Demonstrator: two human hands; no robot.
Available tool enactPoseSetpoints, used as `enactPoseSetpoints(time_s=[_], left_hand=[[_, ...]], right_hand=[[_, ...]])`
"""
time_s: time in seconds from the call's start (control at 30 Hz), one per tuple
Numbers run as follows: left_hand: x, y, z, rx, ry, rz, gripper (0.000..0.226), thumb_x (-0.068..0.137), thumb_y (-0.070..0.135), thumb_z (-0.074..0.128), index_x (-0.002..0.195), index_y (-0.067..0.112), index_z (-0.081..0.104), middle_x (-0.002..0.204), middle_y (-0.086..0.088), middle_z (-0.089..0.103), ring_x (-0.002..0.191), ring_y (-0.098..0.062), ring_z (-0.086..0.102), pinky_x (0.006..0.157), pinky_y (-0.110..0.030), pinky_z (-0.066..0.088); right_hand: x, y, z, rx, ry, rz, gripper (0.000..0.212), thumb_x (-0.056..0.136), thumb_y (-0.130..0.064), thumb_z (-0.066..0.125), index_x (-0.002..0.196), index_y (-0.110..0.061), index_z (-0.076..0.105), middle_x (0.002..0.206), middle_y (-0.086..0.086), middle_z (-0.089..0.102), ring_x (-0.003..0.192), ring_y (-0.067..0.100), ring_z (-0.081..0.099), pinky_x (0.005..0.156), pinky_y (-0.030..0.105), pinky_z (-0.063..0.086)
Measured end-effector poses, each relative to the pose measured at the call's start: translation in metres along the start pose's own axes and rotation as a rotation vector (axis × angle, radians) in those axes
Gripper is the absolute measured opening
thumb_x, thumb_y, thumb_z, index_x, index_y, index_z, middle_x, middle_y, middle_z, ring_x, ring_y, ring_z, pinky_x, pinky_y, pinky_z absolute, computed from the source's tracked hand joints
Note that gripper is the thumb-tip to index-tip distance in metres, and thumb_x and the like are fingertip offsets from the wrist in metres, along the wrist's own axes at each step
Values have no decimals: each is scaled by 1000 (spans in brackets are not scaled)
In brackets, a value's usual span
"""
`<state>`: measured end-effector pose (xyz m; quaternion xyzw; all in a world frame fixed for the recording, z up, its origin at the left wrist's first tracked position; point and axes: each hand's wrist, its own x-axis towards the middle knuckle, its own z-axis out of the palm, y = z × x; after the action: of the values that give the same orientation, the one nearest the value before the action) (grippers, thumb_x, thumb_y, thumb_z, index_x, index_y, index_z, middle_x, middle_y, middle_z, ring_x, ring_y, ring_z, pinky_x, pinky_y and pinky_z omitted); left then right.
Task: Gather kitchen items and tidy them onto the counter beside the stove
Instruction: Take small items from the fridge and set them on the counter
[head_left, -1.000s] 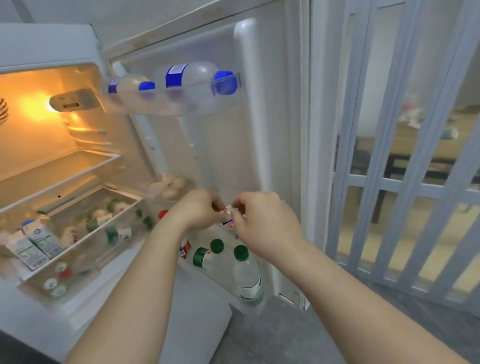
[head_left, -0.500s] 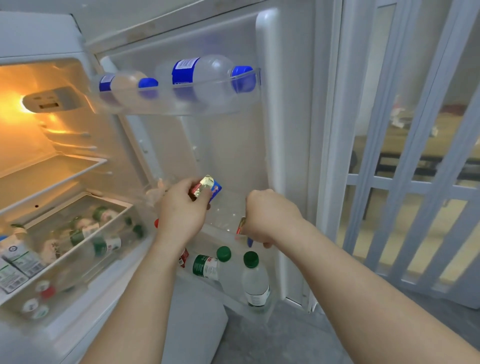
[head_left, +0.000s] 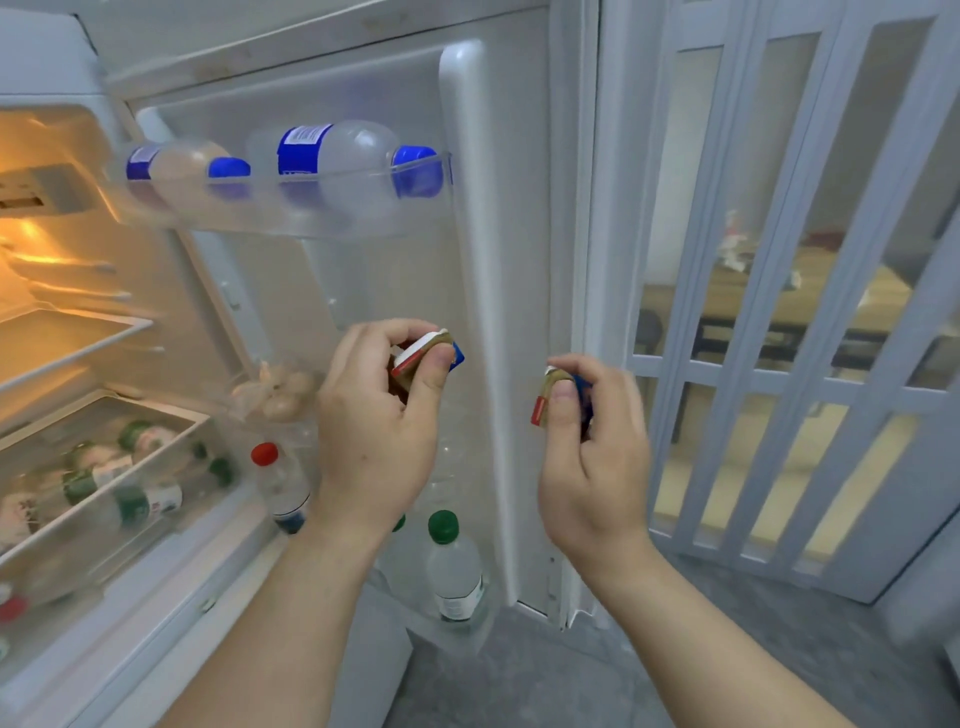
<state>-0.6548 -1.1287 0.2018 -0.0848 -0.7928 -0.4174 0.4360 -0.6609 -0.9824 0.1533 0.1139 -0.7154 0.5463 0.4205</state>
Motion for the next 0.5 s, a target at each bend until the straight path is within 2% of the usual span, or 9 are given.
enactPoseSetpoints(time_s=[0.1,0.13,0.2,0.27,0.33,0.43,0.5], left_hand=[[-10,17,13,-19,-70,185,1,95,16,64,96,15,64,96,8,62,91,-8,58,81,-15,42],[-13,21,18,-18,-104,253,5,95,13,63,97,9,65,101,3,63,96,-10,59,85,-17,44],[-18,24,26,-18,-202,357,9,97,12,60,101,5,64,115,-3,64,111,-11,59,90,-23,48],[-21,28,33,-9,-289,391,11,99,15,56,102,6,62,128,-3,60,122,-9,56,89,-29,51],[-22,31,38,33,-350,405,12,100,17,53,103,8,60,137,-1,57,126,-6,53,89,-29,50],[-24,35,41,89,-391,401,11,100,21,51,103,12,57,146,5,51,123,-3,52,94,-15,40],[-26,37,39,98,-393,365,11,100,23,50,103,15,56,146,8,50,121,-3,51,95,-9,33]], right_hand=[[14,6,-13,111,112,213,18,102,-25,40,101,-37,54,99,-17,49,85,18,58,73,40,50],[18,9,-16,119,125,283,20,103,-24,40,98,-39,53,101,-20,47,86,20,59,73,42,52],[26,17,-21,124,104,417,21,103,-22,41,95,-37,54,104,-10,53,85,22,63,74,42,53],[32,22,-26,172,39,539,21,103,-21,42,93,-32,56,88,0,62,76,22,65,71,43,53],[36,21,-29,277,-16,631,20,103,-18,43,92,-25,58,69,-2,59,68,21,63,61,35,50],[40,18,-36,356,-24,683,20,103,-11,44,91,-17,59,75,7,55,69,27,58,48,19,45],[40,18,-39,380,-9,703,21,101,-8,45,88,-14,60,79,10,53,70,28,53,44,17,43]])
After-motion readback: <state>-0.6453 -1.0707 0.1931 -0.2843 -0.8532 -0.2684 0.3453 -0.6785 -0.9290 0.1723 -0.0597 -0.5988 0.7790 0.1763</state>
